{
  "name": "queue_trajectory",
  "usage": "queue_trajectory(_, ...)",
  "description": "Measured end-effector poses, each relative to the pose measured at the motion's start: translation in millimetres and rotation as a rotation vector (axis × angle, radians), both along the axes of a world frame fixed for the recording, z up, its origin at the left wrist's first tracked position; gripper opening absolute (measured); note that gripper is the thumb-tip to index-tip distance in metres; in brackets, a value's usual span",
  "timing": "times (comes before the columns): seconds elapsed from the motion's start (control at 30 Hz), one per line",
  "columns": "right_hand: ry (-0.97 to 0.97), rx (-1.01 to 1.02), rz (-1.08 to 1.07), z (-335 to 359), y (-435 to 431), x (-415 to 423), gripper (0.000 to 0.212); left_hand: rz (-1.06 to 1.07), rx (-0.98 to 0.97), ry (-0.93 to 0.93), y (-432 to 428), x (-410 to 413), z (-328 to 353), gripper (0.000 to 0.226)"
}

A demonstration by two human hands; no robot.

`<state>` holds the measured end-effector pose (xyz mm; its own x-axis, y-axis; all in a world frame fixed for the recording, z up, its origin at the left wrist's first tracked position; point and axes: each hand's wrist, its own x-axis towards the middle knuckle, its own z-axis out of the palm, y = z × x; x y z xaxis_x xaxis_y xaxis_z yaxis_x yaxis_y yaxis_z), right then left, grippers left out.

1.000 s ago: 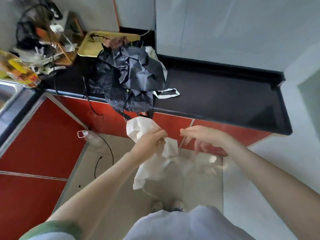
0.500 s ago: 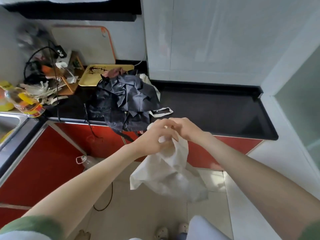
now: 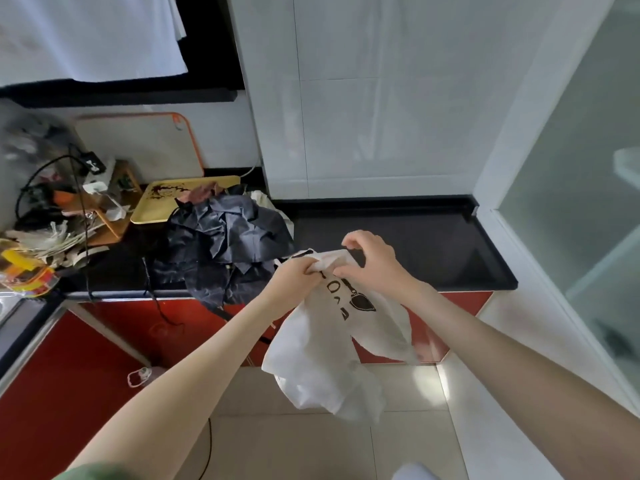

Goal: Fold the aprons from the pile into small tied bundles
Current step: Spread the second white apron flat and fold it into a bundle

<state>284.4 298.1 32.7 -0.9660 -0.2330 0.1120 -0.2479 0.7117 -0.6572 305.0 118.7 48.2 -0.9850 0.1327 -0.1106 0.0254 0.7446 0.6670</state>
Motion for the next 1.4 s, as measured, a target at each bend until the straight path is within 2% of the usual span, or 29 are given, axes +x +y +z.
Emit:
queue_trajectory(0.07, -0.125, 0.077, -0.099, -12, 14, 1, 0.077, 0.174, 0.217, 0.002, -3, 0, 2, 0.017)
queue_trajectory(0.1, -0.19, 0.137, -0.125, -23, 20, 3, 0.082, 0.244, 0.34, -0.003, -6, 2, 5, 0.018)
queue_trajectory(0.13, -0.26, 0.157, -0.151, -33, 27, 4, 0.076, 0.278, 0.438, -0.013, -8, 3, 9, 0.02)
queue_trajectory(0.2, -0.406, 0.019, -0.216, -49, 34, 5, 0.043, 0.278, 0.647, -0.073, -16, 3, 15, 0.026)
queue_trajectory(0.27, -0.413, -0.116, -0.275, -54, 35, 6, 0.016, 0.261, 0.785, -0.145, -23, 2, 16, 0.025)
queue_trajectory(0.3, -0.352, -0.14, -0.295, -51, 35, 4, 0.013, 0.265, 0.748, -0.155, -28, 1, 15, 0.023)
queue_trajectory(0.33, -0.269, -0.176, -0.337, -46, 35, 2, 0.013, 0.27, 0.615, -0.142, -34, -1, 13, 0.023)
queue_trajectory(0.4, -0.067, -0.344, -0.389, -24, 34, -2, 0.019, 0.269, 0.151, -0.098, -48, -2, 7, 0.036)
queue_trajectory(0.43, -0.002, -0.381, -0.361, -9, 32, -3, 0.024, 0.261, -0.062, -0.059, -52, -2, 6, 0.052)
queue_trajectory(0.47, 0.031, -0.348, -0.276, 6, 28, -5, 0.026, 0.222, -0.205, 0.006, -53, 0, 7, 0.072)
queue_trajectory(0.53, -0.01, -0.062, 0.018, 33, 12, -3, 0.031, 0.057, -0.335, 0.238, -42, 5, 16, 0.098)
queue_trajectory(0.57, -0.054, 0.103, 0.141, 41, 1, 1, 0.031, -0.049, -0.364, 0.326, -33, 7, 19, 0.103)
queue_trajectory(0.63, -0.08, 0.254, 0.256, 52, -18, 5, 0.026, -0.206, -0.319, 0.288, -10, 6, 21, 0.103)
queue_trajectory(0.7, -0.099, 0.169, 0.282, 55, -28, 6, 0.015, -0.181, -0.226, 0.054, 6, -2, 16, 0.08)
queue_trajectory(0.73, -0.111, 0.118, 0.281, 53, -29, 3, 0.005, -0.153, -0.274, 0.002, 10, -6, 12, 0.061)
queue_trajectory(0.8, -0.157, 0.075, 0.257, 47, -22, 1, 0.015, -0.152, -0.439, 0.057, 11, -12, 4, 0.032)
queue_trajectory(0.87, -0.249, 0.08, 0.224, 34, -8, 2, 0.024, -0.137, -0.406, 0.138, 4, -14, -4, 0.022)
queue_trajectory(0.93, -0.307, 0.139, 0.186, 18, 5, 4, 0.019, -0.079, -0.241, 0.149, -1, -14, -10, 0.021)
queue_trajectory(1.0, -0.315, 0.157, 0.133, 8, 15, 2, 0.012, -0.063, -0.189, 0.134, -2, -13, -12, 0.022)
queue_trajectory(1.1, -0.189, 0.27, 0.024, 17, 17, -3, 0.028, -0.031, -0.133, 0.188, -6, -15, -12, 0.021)
queue_trajectory(1.17, -0.005, 0.355, -0.121, 27, 14, -3, 0.034, 0.009, 0.061, 0.272, -14, -14, -7, 0.019)
queue_trajectory(1.23, 0.081, 0.502, -0.098, 28, 11, -2, 0.029, -0.078, 0.168, 0.219, -24, -11, -6, 0.021)
queue_trajectory(1.27, 0.063, 0.572, -0.027, 24, 10, 0, 0.025, -0.18, 0.06, 0.127, -28, -9, -9, 0.028)
queue_trajectory(1.3, 0.044, 0.596, 0.02, 18, 13, 1, 0.02, -0.279, -0.147, 0.035, -30, -7, -15, 0.038)
queue_trajectory(1.33, 0.0, 0.533, -0.001, 15, 16, 1, 0.018, -0.319, -0.33, -0.011, -34, -7, -22, 0.047)
queue_trajectory(1.37, -0.043, 0.416, -0.031, 14, 20, 2, 0.023, -0.292, -0.416, -0.01, -38, -9, -28, 0.052)
queue_trajectory(1.4, -0.053, 0.29, -0.055, 13, 23, 1, 0.03, -0.239, -0.401, 0.028, -41, -10, -32, 0.054)
